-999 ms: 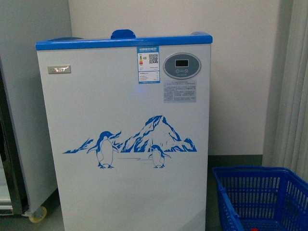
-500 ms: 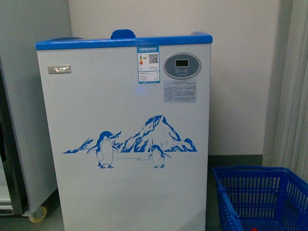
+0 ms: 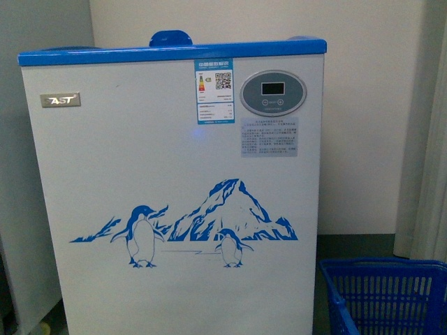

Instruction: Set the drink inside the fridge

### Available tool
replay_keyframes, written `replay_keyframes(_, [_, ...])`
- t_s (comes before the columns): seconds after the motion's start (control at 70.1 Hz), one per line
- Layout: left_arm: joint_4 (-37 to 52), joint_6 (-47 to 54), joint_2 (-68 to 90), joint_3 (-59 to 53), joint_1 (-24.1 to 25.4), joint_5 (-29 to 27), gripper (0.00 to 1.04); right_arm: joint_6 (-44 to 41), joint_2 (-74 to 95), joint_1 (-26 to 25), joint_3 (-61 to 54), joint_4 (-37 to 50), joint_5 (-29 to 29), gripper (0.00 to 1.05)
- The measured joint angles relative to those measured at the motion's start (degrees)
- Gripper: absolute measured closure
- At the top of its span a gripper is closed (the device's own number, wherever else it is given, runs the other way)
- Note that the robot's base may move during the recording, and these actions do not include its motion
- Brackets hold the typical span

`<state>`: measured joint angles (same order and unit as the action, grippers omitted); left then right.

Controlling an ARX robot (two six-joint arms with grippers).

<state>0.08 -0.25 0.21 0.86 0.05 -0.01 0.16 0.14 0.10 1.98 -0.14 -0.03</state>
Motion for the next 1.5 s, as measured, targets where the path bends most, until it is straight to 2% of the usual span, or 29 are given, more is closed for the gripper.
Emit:
replay_keyframes(0.956, [0.0, 0.0, 0.0, 0.0, 0.0, 0.0, 0.08, 0.0, 0.0, 0.0, 0.0, 0.0, 0.2, 0.07])
replay_keyframes(1.028, [0.0, 0.0, 0.0, 0.0, 0.0, 0.0, 0.08, 5.7, 7.6, 1.9, 4.0, -11.1, 12.2, 0.07])
replay_keyframes(1.056, [0.0, 0.0, 0.0, 0.0, 0.0, 0.0, 0.08, 8.1, 13.5, -0.6, 6.1, -14.5, 13.1, 0.07])
replay_keyframes(1.099, [-0.1, 0.0, 0.1, 0.0, 0.0, 0.1, 0.08, 8.7, 19.3, -4.1, 7.3, -14.3, 10.4, 0.07])
replay_keyframes(1.128, [-0.1, 0.0, 0.1, 0.0, 0.0, 0.1, 0.08, 8.6, 23.2, -7.1, 8.0, -13.0, 7.4, 0.07])
replay_keyframes(1.185, [-0.1, 0.0, 0.0, 0.0, 0.0, 0.0, 0.08, 6.6, 34.2, -15.7, 11.0, -8.1, -2.1, 0.07])
replay_keyframes(1.256, [-0.1, 0.0, 0.0, 0.0, 0.0, 0.0, 0.08, 3.3, 44.7, -22.2, 13.8, -1.9, -6.6, 0.07])
replay_keyframes(1.399, [-0.1, 0.0, 0.0, 0.0, 0.0, 0.0, 0.08, -3.9, 67.0, -28.6, 18.6, 8.2, -10.3, 0.07])
replay_keyframes(1.499, [-0.1, 0.0, 0.1, 0.0, 0.0, 0.0, 0.08, -7.1, 82.3, -29.6, 21.7, 12.7, -10.8, 0.07])
